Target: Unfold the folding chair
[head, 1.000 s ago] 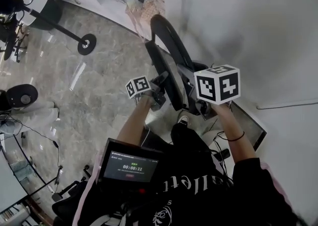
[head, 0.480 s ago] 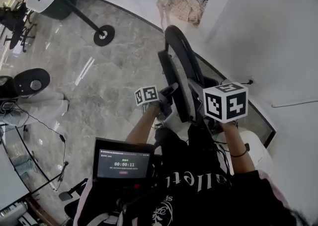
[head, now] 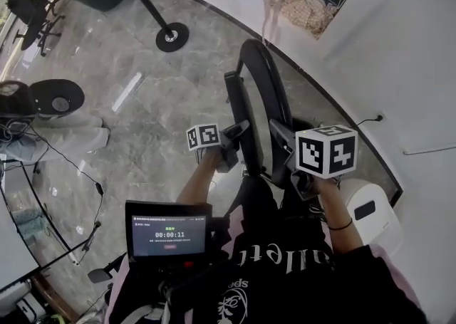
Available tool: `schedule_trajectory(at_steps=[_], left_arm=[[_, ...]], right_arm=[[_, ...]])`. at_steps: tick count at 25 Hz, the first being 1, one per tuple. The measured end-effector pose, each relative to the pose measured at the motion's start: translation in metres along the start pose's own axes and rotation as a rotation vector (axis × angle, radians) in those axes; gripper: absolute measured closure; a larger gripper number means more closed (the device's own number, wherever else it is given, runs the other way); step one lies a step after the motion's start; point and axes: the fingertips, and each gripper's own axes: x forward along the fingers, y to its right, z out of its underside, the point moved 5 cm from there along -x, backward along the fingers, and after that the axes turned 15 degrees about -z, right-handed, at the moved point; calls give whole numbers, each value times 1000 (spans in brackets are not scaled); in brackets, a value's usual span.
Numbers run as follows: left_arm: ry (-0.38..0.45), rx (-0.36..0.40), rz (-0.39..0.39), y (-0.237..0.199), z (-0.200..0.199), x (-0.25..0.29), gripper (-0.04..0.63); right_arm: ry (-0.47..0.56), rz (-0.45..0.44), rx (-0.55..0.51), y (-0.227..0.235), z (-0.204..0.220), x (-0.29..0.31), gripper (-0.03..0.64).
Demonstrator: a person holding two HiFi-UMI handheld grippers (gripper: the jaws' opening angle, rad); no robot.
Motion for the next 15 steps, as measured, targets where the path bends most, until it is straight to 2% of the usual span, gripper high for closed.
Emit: schedule_trajectory(at_steps=[9, 15], left_arm=[[89, -43, 76, -45, -9, -59, 519], [138, -43, 125, -54, -7, -65, 520]], right_arm=[[-39, -123, -74, -50, 5, 45, 486], [-53, -140, -64, -37, 7, 40, 485]])
